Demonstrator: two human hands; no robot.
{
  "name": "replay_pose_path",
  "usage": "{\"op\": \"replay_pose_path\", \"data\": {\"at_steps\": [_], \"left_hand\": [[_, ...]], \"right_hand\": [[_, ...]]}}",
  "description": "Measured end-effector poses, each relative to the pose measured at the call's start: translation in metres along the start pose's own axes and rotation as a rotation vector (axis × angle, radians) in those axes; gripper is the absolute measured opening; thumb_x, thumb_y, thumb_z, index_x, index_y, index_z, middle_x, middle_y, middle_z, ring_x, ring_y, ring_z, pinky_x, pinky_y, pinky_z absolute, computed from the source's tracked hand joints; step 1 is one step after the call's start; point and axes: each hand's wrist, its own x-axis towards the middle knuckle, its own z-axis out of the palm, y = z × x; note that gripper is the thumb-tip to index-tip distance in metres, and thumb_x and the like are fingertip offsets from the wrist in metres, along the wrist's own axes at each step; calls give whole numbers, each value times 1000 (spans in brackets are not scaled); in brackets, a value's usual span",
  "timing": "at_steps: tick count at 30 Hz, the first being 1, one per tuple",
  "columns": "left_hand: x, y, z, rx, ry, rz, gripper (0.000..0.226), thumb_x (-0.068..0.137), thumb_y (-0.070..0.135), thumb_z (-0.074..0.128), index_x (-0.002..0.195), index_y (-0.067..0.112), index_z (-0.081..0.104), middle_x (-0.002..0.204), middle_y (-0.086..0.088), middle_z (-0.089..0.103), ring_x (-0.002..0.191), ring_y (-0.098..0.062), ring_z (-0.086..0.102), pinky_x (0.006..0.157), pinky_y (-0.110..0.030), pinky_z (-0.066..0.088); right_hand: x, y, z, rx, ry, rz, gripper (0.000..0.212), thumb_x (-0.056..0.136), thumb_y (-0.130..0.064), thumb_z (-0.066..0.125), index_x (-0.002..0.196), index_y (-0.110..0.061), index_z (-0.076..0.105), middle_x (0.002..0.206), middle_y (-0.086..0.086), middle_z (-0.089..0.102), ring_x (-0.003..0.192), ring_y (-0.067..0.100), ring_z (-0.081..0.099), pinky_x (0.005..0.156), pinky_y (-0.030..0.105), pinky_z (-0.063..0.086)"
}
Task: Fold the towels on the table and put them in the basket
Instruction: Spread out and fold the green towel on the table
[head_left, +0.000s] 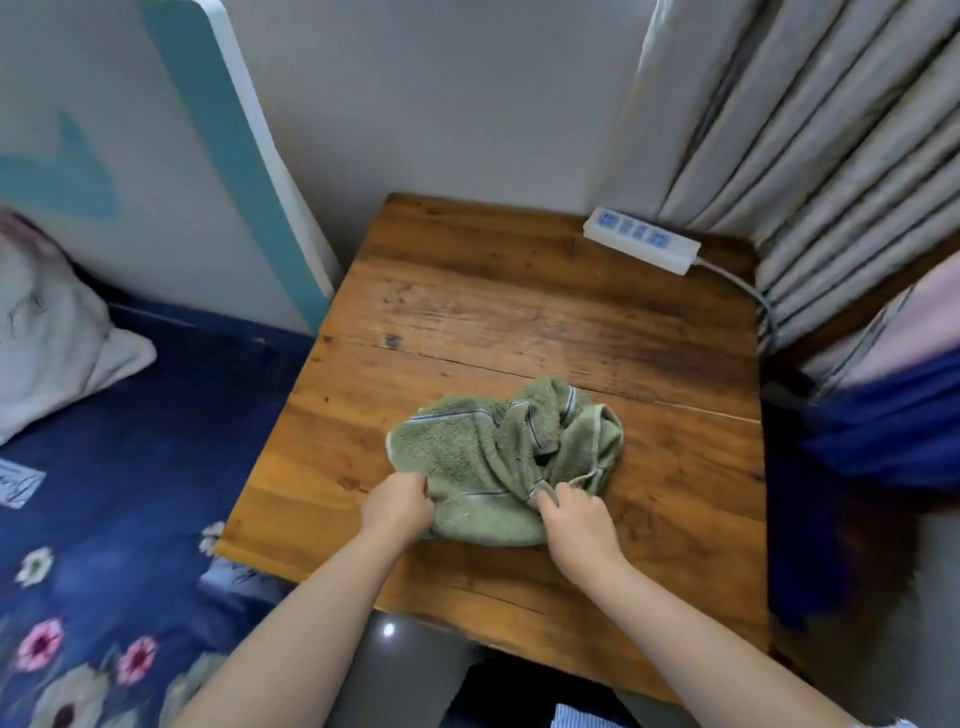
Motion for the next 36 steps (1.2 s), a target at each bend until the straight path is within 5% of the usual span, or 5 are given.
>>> {"op": "replay_pose_path", "data": {"at_steps": [8,14,22,26,36], "left_hand": [[3,-18,31,-294,3,-221,28,93,17,44,107,7,65,115,-14,65,108,-30,57,84,-30,45],[21,-32,32,-439,-48,-400,31,93,22,50,113,0,58,121,-19,60,114,-33,54,89,-33,43],[22,-61,21,-637,42,-279,17,89,9,56,95,-1,68,107,-19,68,102,-32,59,75,-31,39],[22,-80,-2,-678,101,-163,19,89,6,55,98,-4,68,103,-18,67,91,-25,57,74,-25,34],[22,-91,-26,-676,109,-6,18,91,8,53,99,0,67,92,-7,61,89,-20,52,77,-27,37]], "right_hand": [[-4,29,14,305,167,78,13,62,4,71,71,-6,69,64,7,63,56,26,62,44,32,48],[20,13,8,463,-177,375,44,93,-31,48,130,-8,47,129,9,52,123,27,44,100,38,37],[8,4,-10,804,-42,560,7,84,-12,57,78,-14,61,83,3,61,85,23,54,83,34,42],[-9,9,-36,1028,65,593,30,79,0,57,59,-15,42,60,-3,40,58,13,35,50,14,29],[-34,0,-59,1132,138,646,35,71,3,59,53,-16,36,53,1,33,42,5,30,48,23,20]]}}
